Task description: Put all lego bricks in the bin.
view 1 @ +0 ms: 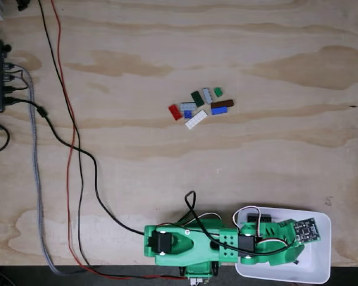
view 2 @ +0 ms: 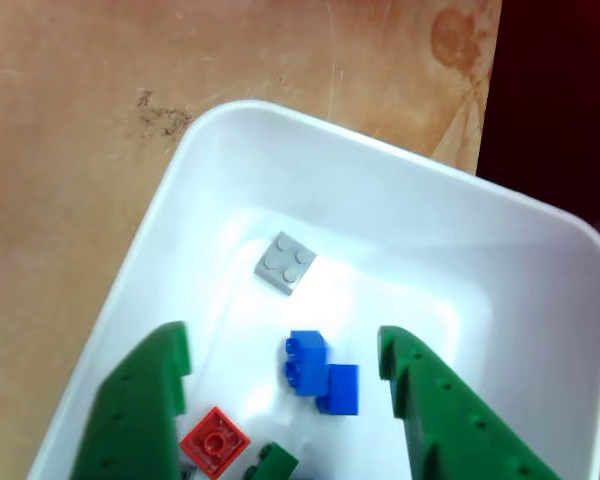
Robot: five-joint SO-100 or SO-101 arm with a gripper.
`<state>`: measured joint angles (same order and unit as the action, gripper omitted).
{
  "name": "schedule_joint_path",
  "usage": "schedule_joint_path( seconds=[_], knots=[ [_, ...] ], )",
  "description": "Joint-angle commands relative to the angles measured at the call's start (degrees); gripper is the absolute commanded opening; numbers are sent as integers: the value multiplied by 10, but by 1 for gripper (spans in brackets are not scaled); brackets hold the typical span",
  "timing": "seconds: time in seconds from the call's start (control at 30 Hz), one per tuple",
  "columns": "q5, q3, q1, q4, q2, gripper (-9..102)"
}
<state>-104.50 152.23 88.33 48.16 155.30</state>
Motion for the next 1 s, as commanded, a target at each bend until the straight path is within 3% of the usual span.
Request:
schedule_joint_path(
  seconds=[0.0,0.13,0.2,0.3,0.43,0.57,0.8,0.97],
  knots=[
    [152,-97,-175,31,-63,39],
    [220,-223,-414,21,-225,39],
    [192,-229,-506,-52,-308,39],
    [150,-222,-606,-137,-422,37],
    [165,-238,-696,-175,-518,35],
    [153,-238,-748,-229,-572,33],
    [140,-259,-747,-354,-637,30],
    [146,-288,-741,-362,-674,31]
  ],
)
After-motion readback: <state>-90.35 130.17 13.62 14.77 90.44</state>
